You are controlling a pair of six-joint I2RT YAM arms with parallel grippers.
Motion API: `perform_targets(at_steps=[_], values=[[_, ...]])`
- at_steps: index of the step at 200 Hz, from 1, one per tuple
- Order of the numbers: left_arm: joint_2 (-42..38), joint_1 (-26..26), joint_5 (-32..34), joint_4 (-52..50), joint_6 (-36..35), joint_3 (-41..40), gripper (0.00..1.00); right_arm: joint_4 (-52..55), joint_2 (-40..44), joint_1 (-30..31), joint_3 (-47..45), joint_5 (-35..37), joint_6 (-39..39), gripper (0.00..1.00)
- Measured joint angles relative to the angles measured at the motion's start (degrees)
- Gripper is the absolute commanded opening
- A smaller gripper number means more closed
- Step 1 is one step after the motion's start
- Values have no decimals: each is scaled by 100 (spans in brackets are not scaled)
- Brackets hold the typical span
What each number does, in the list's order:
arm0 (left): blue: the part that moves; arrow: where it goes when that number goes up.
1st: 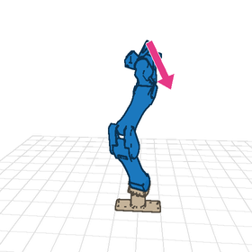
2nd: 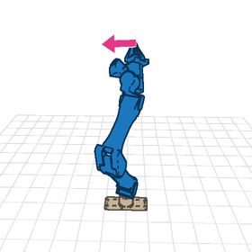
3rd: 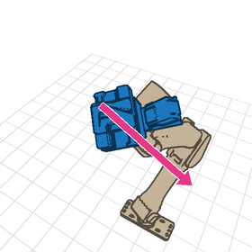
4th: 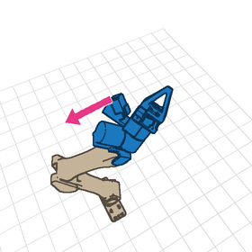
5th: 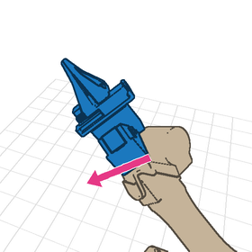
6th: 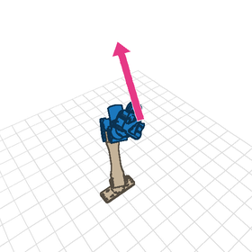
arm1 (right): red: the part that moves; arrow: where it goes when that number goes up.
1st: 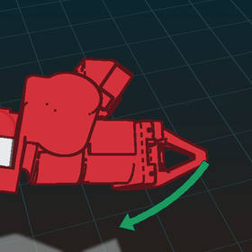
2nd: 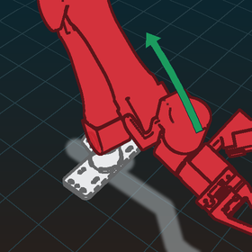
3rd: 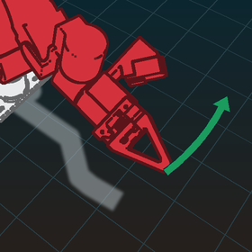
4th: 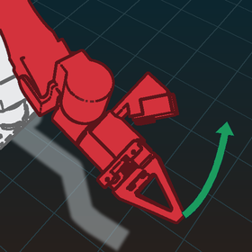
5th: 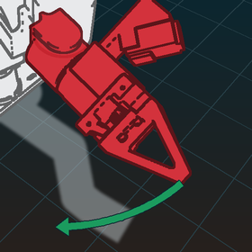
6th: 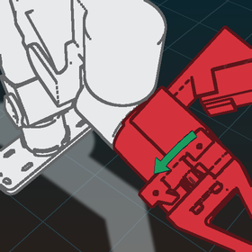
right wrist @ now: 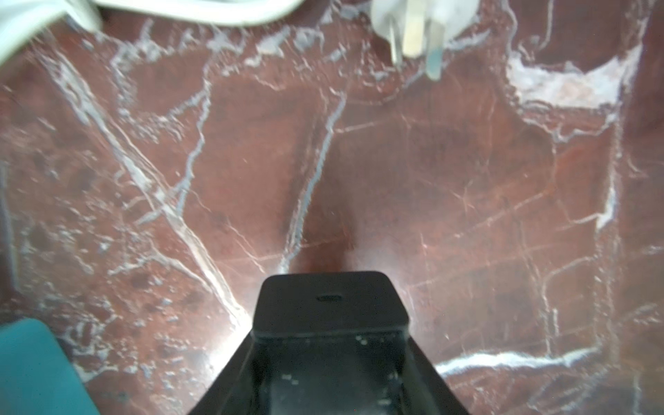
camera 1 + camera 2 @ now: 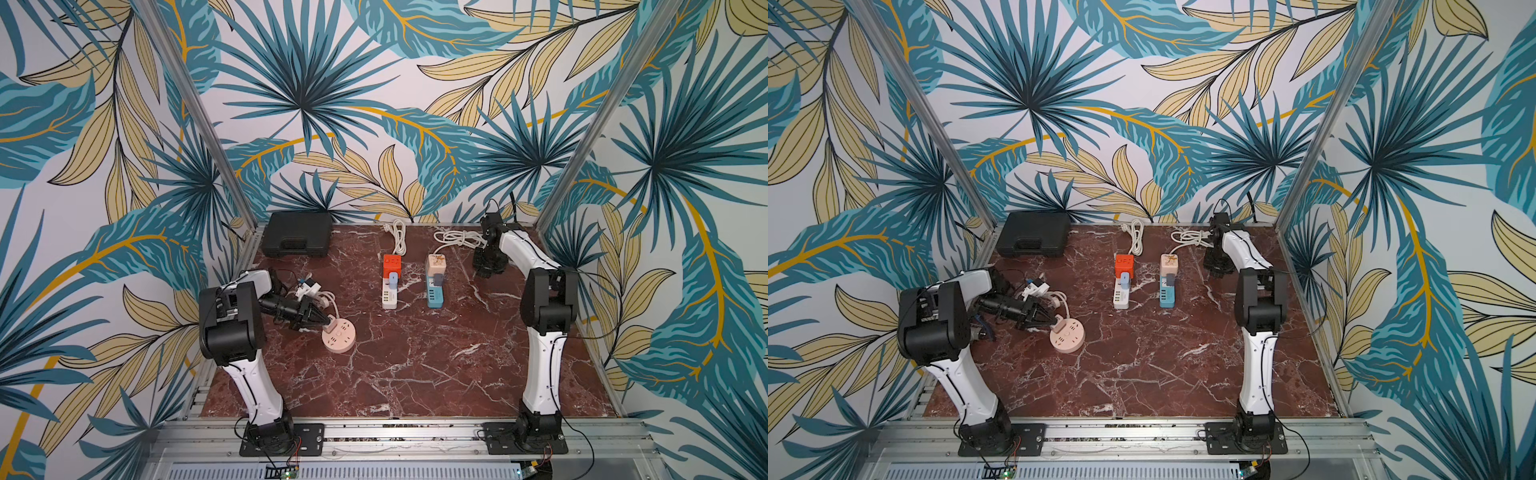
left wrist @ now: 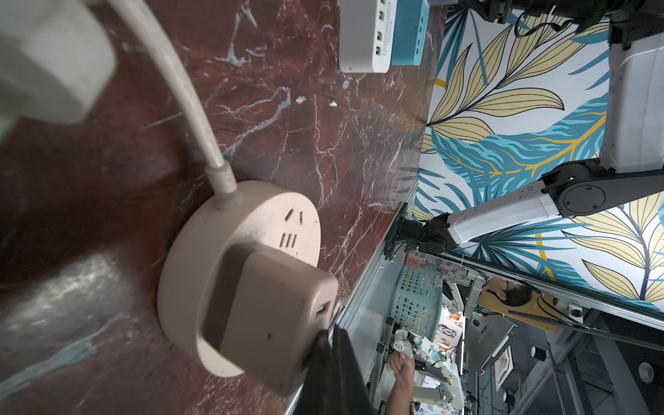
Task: Pull the plug off the socket
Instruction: Place the plug at the center of the board.
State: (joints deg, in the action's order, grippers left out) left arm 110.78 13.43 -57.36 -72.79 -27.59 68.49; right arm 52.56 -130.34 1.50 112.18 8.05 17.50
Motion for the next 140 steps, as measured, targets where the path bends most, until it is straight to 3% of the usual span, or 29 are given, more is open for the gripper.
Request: perform_targets(at_steps=[50, 77, 140], values=[[-22, -11, 28, 11, -2, 0, 0, 44, -299, 4, -13, -42, -17, 72], [-31, -15, 31, 11, -7, 2, 0, 42, -173, 48, -157, -39, -11, 73], [-184, -98, 221, 35, -157, 44, 0, -94, 1578, 553, -1123, -57, 129, 73]])
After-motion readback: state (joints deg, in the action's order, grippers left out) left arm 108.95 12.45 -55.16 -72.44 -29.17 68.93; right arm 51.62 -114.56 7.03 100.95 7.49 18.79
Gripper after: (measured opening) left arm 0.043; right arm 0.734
